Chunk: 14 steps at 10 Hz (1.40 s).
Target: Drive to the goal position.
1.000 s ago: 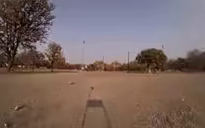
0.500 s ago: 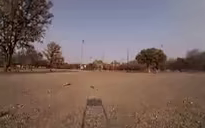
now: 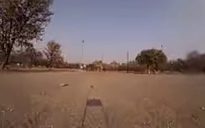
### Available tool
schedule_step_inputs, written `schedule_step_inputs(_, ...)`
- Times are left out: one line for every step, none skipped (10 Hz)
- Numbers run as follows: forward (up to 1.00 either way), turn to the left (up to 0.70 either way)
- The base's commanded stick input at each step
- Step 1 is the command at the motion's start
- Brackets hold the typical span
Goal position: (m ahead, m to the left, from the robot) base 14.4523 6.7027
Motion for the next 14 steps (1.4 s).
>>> schedule_step_inputs(0.70, 0.00)
schedule_step_inputs(0.70, 0.00)
schedule_step_inputs(0.70, 0.00)
schedule_step_inputs(0.70, 0.00)
schedule_step_inputs(0.70, 0.00)
schedule_step_inputs(0.70, 0.00)
schedule_step_inputs(0.70, 0.00)
schedule_step_inputs(0.70, 0.00)
schedule_step_inputs(0.70, 0.00)
schedule_step_inputs(0.70, 0.00)
schedule_step_inputs(0.70, 0.00)
schedule_step_inputs(0.70, 0.00)
schedule_step_inputs(0.70, 0.00)
schedule_step_inputs(0.70, 0.00)
